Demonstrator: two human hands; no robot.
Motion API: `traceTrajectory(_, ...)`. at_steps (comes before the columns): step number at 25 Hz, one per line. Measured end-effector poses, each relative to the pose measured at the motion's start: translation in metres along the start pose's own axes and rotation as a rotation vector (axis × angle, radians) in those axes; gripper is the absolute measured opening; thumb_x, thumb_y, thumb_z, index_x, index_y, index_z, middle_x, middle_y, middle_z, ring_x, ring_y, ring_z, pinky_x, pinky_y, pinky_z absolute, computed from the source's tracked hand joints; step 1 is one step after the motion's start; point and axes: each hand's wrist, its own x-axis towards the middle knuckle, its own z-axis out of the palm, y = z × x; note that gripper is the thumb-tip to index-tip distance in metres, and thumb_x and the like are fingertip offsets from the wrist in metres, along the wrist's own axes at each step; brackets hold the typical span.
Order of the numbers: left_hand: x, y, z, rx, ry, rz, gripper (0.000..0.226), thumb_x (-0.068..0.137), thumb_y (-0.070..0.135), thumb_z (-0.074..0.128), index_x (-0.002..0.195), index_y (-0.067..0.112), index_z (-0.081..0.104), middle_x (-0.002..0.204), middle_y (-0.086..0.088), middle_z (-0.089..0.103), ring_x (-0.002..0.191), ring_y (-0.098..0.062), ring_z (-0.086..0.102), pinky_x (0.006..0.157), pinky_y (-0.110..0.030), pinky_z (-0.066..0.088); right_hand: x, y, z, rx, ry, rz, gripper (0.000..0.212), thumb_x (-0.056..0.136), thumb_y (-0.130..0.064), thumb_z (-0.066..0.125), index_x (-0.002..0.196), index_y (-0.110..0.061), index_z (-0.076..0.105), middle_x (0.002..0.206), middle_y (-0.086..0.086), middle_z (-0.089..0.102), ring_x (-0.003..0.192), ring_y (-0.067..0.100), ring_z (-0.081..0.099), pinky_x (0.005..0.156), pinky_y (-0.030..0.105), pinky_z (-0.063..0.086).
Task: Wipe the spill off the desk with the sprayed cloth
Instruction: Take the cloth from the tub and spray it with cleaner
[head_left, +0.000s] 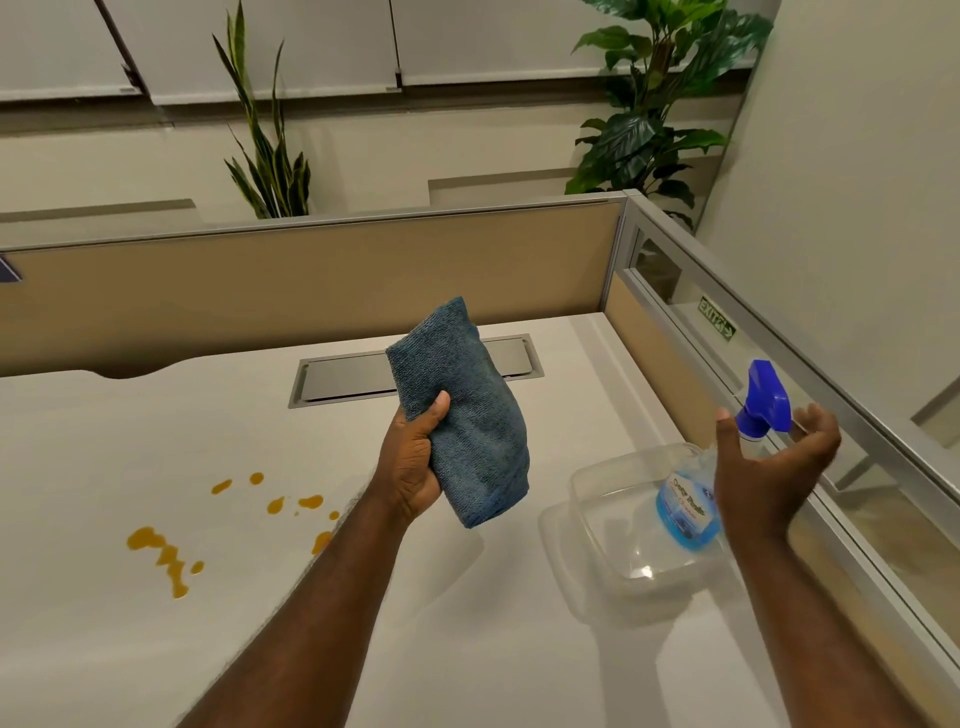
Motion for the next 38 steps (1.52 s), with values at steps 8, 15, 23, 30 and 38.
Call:
traceTrajectory(8,-0.004,0.017,-0.012,0.019,-0.042,0.029,0.038,0.075,0.02,0.069,0.112,0.014,0.064,0.105,-0.008,0.075,0.096,-0.026,0.072,0.072,-0.043,0.06,0.022,0.02,0.014,0.073,-0.273,0.089,0.047,0.089,-0.041,0.061,0.116,-0.003,0.053,0.101,0.024,0.066,0.095,0.034,0.066,0.083,0.039,0.055)
traceTrajectory(15,0.0,0.029,-0.013,0.04,-0.036,0.118,0.04,0.076,0.019,0.07,0.115,0.014,0.063,0.107,-0.005,0.075,0.099,-0.025,0.071,0.074,-0.04,0.06,0.014,-0.032,0.017,0.135,-0.183,-0.125,0.039,0.093,-0.038,0.058,0.108,-0.002,0.056,0.089,0.025,0.068,0.078,0.018,0.066,0.075,0.029,0.055)
traceTrajectory(23,0.006,0.046,-0.004,0.136,-0.033,0.243,0.019,0.088,0.013,0.063,0.106,0.02,0.067,0.106,0.0,0.075,0.099,-0.02,0.07,0.075,-0.035,0.059,-0.031,-0.136,0.037,0.282,-0.314,-0.359,0.037,0.091,-0.037,0.055,0.105,-0.003,0.059,0.077,0.018,0.067,0.064,0.026,0.065,0.063,0.027,0.056)
traceTrajectory(30,0.003,0.056,-0.004,0.201,-0.007,0.339,0.017,0.089,0.017,0.062,0.104,0.023,0.068,0.106,0.001,0.075,0.102,-0.02,0.069,0.084,-0.036,0.058,-0.104,-0.146,0.078,0.348,-0.671,-0.242,0.019,0.085,-0.046,0.06,0.086,-0.027,0.062,0.067,0.016,0.063,0.058,0.038,0.06,0.057,0.05,0.053)
traceTrajectory(38,-0.002,0.062,-0.014,0.134,-0.001,0.302,0.017,0.09,0.017,0.061,0.106,0.021,0.066,0.102,-0.001,0.076,0.093,-0.021,0.072,0.07,-0.033,0.059,-0.132,-0.153,0.111,0.238,-0.781,-0.278,0.03,0.089,-0.044,0.06,0.093,-0.015,0.061,0.063,0.004,0.058,0.058,0.023,0.054,0.054,0.035,0.05)
